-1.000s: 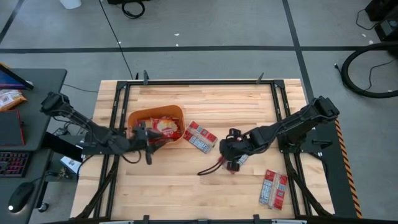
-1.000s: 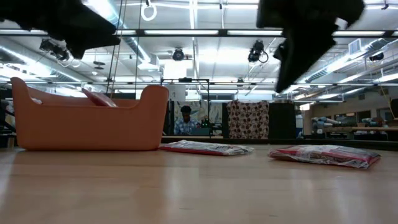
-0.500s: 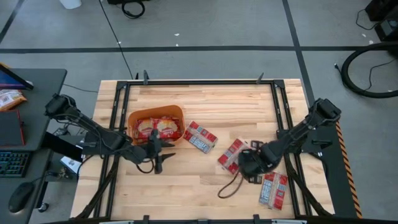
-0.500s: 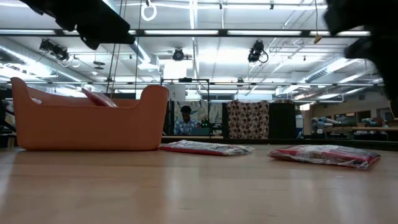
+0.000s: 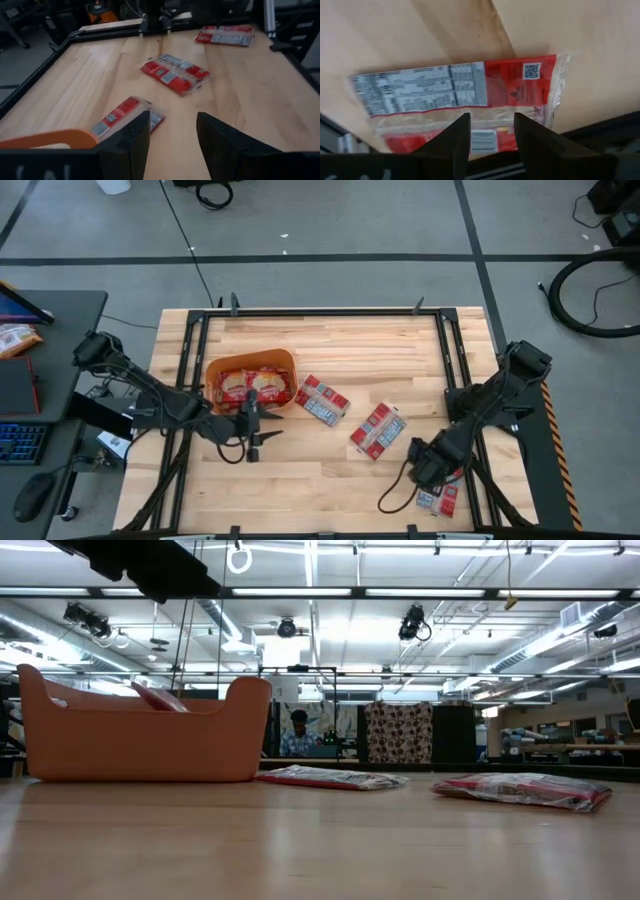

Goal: Sort popcorn bags into baskets
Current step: Put the red popcorn bag into the orange bin

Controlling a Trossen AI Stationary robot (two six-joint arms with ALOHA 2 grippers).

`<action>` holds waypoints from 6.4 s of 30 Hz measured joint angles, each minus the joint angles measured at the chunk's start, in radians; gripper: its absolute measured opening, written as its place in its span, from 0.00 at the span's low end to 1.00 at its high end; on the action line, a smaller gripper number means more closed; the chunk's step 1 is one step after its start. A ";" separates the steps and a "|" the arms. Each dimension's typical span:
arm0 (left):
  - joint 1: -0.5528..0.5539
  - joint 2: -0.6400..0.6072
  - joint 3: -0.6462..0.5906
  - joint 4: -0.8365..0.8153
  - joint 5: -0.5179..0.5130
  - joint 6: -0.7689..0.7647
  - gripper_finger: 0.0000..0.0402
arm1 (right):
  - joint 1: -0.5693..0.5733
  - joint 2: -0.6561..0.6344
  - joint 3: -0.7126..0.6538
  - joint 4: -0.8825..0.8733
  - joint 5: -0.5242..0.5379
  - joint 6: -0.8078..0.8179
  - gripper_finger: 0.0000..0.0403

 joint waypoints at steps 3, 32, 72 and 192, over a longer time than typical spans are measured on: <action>0.000 0.000 0.000 0.035 0.046 0.000 0.41 | 0.008 0.000 -0.053 0.055 -0.015 0.014 0.39; 0.000 0.016 0.000 0.082 0.139 -0.109 0.41 | -0.148 0.000 0.031 0.192 0.633 -0.841 0.39; -0.006 0.093 0.083 -0.085 0.285 -0.140 0.41 | -0.075 -0.002 -0.162 0.328 0.614 -1.042 0.12; 0.184 -0.220 0.067 -0.902 -0.222 -1.144 0.30 | -0.553 -0.144 0.124 0.622 0.168 -0.815 0.21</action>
